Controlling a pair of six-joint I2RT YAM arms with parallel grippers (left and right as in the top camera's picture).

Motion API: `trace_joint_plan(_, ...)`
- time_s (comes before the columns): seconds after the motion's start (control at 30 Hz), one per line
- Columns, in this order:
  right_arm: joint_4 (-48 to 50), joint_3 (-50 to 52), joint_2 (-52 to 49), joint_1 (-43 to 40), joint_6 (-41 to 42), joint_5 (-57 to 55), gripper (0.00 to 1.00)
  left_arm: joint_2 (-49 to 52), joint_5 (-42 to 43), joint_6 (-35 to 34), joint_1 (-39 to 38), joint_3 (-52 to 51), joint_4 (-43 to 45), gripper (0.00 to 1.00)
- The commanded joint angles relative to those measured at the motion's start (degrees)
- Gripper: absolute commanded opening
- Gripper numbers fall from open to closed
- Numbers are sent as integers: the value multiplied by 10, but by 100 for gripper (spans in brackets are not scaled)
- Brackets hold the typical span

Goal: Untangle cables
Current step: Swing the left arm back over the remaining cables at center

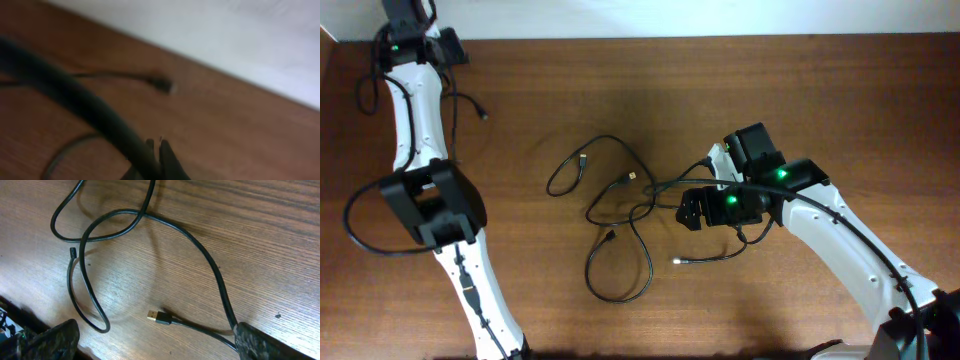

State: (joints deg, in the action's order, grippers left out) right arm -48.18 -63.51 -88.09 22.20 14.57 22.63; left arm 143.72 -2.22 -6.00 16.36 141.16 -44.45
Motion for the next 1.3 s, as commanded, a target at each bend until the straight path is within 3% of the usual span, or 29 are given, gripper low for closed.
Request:
trace_joint_plan(0.0,-2,4,-4,3,-2,7,99,-6,-10,-21,1,10,-19,99)
trace_joint_plan(0.2,-17,3,-4,3,-2,7,99,-136,4,-22,1,78,-73,99)
trace_joint_plan(0.3,-32,2,-1,3,-2,7,98,-212,139,-23,1,78,-99,99)
trace_joint_plan(0.33,-47,-2,11,2,-8,7,98,-239,184,-21,1,78,-143,99)
trace_joint_plan(0.5,-128,-42,163,2,-5,-29,99,-271,242,-15,-43,77,-365,99)
trace_joint_plan(0.63,-189,-43,325,2,-5,-44,98,-271,236,61,-140,60,-433,99)
trace_joint_plan(0.7,-229,-43,403,2,-5,-77,99,-271,205,59,-203,36,-456,99)
trace_joint_plan(0.87,-302,-43,532,2,31,-132,99,-271,106,-43,-337,-14,-478,99)
trace_joint_plan(1.0,-325,-43,551,2,31,-135,98,-285,-50,-180,-409,-14,-506,99)
trace_joint_plan(1.1,-326,-43,551,2,31,-135,99,-309,-111,-218,-428,-32,-523,99)
trace_joint_plan(1.2,-326,-43,551,2,31,-139,98,-400,-143,-244,-428,-182,-468,99)
trace_joint_plan(1.27,-326,-43,551,2,31,-139,98,-510,-123,-244,-428,-385,-343,99)
